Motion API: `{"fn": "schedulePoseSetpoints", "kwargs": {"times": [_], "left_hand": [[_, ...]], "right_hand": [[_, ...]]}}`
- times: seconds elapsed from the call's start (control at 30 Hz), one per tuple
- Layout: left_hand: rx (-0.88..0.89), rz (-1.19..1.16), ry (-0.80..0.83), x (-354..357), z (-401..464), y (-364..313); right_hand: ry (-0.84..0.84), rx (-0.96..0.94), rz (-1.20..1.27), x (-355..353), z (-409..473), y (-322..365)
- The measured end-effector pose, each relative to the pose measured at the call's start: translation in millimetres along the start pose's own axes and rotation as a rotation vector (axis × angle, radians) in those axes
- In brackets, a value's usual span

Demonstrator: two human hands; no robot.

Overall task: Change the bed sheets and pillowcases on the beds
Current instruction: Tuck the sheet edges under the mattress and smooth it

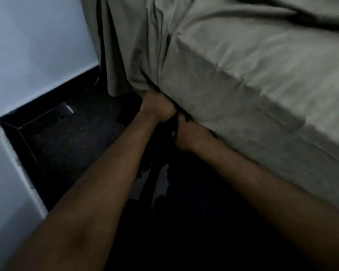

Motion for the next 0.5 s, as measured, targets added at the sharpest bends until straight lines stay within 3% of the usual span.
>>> {"fn": "schedulePoseSetpoints", "kwargs": {"times": [0.07,0.13,0.17,0.23,0.3,0.37,0.47,0.5], "left_hand": [[0.012,-0.014,-0.104,-0.8,-9.7,16.9],[0.039,0.010,-0.104,-10.1,-22.8,20.7],[0.040,0.023,-0.109,-16.3,-19.3,28.2],[0.022,0.055,-0.161,-24.0,-9.0,44.3],[-0.005,0.009,-0.056,-6.2,15.1,57.9],[0.051,0.033,0.000,17.4,42.7,65.0],[-0.014,-0.005,0.318,70.2,67.8,101.0],[0.012,-0.022,0.356,71.7,63.5,101.6]], "right_hand": [[0.001,-0.051,-0.051,-2.4,5.9,7.1],[0.046,-0.096,-0.044,4.6,14.7,19.5],[0.017,-0.090,-0.059,-0.3,22.9,22.6],[-0.197,-0.022,-0.137,-25.7,33.2,30.2],[-0.329,0.013,-0.167,-44.6,30.7,40.2],[-0.317,-0.054,-0.204,-31.0,32.8,45.3],[-0.297,-0.100,-0.321,-23.5,36.3,39.5],[-0.290,-0.076,-0.381,-21.9,39.6,34.8]]}}
Point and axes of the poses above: each hand's wrist, its own z-axis towards the middle knuckle, its own x-axis out of the palm, y = z × x, the point moved 10 cm from there along z, towards the middle knuckle, and after that the axes turned 1 degree about -y, right-handed, at the moved point
